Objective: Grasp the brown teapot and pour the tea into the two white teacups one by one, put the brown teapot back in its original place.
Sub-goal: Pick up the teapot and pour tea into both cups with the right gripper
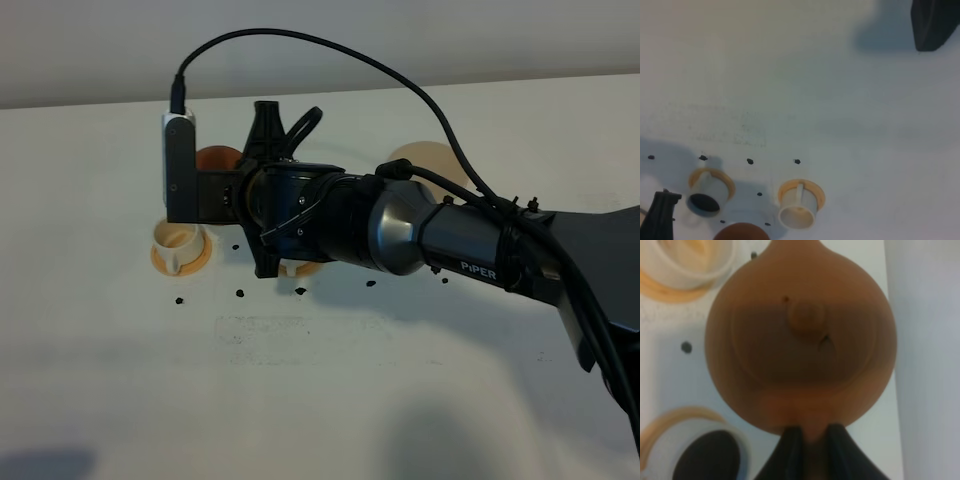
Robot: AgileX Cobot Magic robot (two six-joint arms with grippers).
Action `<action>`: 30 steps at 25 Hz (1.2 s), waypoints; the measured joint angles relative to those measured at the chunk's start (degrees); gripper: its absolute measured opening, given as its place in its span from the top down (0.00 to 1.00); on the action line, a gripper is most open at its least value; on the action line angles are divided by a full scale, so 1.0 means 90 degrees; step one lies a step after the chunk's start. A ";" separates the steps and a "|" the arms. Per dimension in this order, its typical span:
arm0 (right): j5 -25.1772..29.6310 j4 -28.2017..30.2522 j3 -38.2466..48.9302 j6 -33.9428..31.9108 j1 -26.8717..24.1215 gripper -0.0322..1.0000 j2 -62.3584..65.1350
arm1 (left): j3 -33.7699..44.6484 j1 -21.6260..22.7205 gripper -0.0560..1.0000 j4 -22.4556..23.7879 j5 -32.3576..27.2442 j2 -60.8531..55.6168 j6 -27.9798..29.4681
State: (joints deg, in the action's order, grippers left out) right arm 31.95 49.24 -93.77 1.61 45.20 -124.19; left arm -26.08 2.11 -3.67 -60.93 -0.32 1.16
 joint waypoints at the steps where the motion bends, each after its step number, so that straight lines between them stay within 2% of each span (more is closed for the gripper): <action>1: -0.0047 0.0079 0.0000 0.0000 0.0014 0.88 0.0000 | 0.0000 0.0000 0.64 0.0000 0.0000 0.0000 0.0000; 30: -0.0279 0.1480 0.0000 0.0000 0.0018 0.88 -0.0330 | 0.0000 0.0000 0.64 0.0000 0.0000 0.0000 0.0007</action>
State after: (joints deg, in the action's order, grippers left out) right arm 29.44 62.56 -93.77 1.61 45.36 -127.16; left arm -26.08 2.11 -3.67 -60.93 -0.32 1.22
